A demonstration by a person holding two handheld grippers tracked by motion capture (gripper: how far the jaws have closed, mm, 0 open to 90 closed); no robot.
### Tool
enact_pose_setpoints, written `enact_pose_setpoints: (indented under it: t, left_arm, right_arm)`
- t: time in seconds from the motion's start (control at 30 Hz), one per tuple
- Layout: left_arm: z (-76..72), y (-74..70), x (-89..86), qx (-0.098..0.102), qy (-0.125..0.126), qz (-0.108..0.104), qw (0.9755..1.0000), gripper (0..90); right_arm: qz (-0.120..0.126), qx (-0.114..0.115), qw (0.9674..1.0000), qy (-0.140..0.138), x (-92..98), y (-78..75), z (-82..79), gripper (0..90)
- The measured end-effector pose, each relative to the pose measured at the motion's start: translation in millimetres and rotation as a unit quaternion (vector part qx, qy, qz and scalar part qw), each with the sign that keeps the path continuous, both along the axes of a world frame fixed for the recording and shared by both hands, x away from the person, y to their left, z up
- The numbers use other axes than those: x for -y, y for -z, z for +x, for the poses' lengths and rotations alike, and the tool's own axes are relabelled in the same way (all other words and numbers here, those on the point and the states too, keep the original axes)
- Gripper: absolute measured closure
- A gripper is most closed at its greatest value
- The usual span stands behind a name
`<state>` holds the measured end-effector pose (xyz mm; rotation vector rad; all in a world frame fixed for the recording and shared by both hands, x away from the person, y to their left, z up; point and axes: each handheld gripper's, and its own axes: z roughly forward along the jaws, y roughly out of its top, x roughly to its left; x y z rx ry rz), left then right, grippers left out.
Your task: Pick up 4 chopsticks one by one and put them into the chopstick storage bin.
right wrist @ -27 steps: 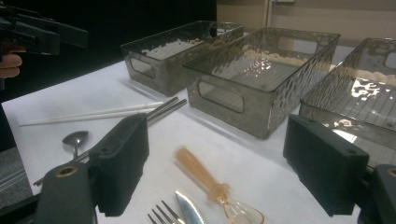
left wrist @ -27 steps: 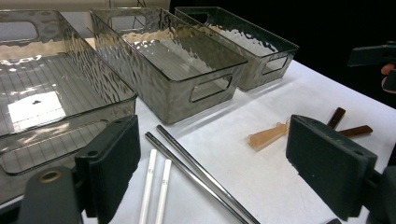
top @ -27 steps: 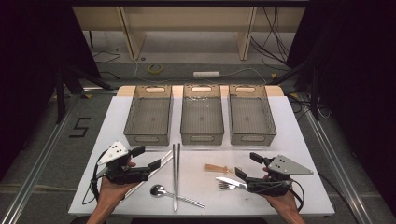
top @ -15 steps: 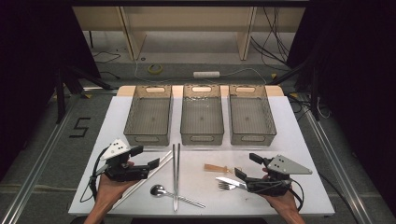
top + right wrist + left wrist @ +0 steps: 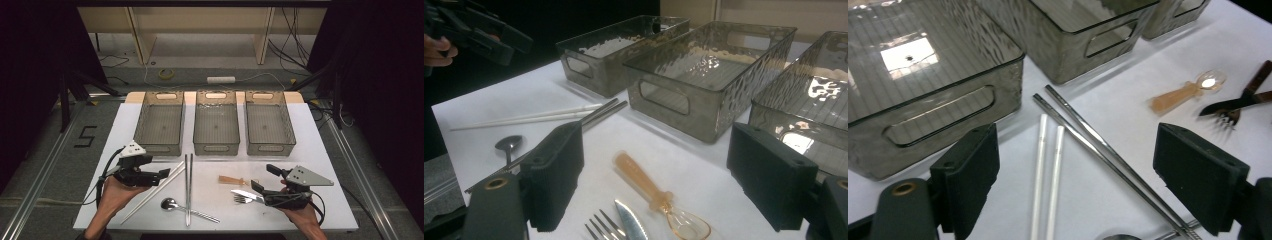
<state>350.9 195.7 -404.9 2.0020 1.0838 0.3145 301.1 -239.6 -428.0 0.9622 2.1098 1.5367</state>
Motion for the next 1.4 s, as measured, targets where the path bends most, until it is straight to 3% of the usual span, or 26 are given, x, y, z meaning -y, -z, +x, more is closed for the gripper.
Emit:
enact_pose_setpoints:
  t: [0.13,0.27,0.37,0.5,0.6,0.93,1.1,1.4]
  left_arm:
    - [10.1,0.5,0.5,-0.021,0.010,0.036,0.9991,19.0]
    - [21.8,3.2,1.6,-0.053,0.017,0.053,0.9971,20.6]
    - [30.7,7.4,5.2,-0.088,0.033,0.076,0.9927,21.4]
    - [38.3,11.4,8.6,-0.106,0.036,0.099,0.9887,25.8]
    - [39.4,14.8,11.1,-0.122,0.042,0.121,0.9843,28.6]
    - [38.2,30.6,11.0,-0.150,0.046,0.148,0.9765,36.0]
    - [38.3,36.4,11.0,-0.168,0.054,0.166,0.9701,42.5]
    - [37.0,41.6,11.3,-0.182,0.066,0.182,0.9640,55.2]
  right_arm:
    - [-0.001,-0.001,1.0000,-0.003,-1.3,0.1,-0.4,23.7]
    - [-0.003,-0.003,1.0000,-0.004,-1.3,1.2,0.4,23.7]
    - [-0.003,-0.005,1.0000,-0.005,-0.7,1.0,0.4,23.7]
    - [-0.002,-0.004,1.0000,-0.007,-0.7,0.7,-0.1,23.7]
    - [-0.005,-0.005,0.9999,-0.007,-1.3,1.2,0.5,23.7]
    - [-0.006,-0.004,0.9999,-0.011,-2.2,1.0,0.2,23.8]
    - [-0.007,-0.004,0.9999,-0.012,-2.6,0.6,-0.3,23.8]
    - [-0.009,-0.007,0.9998,-0.016,-3.3,0.7,-0.3,23.9]
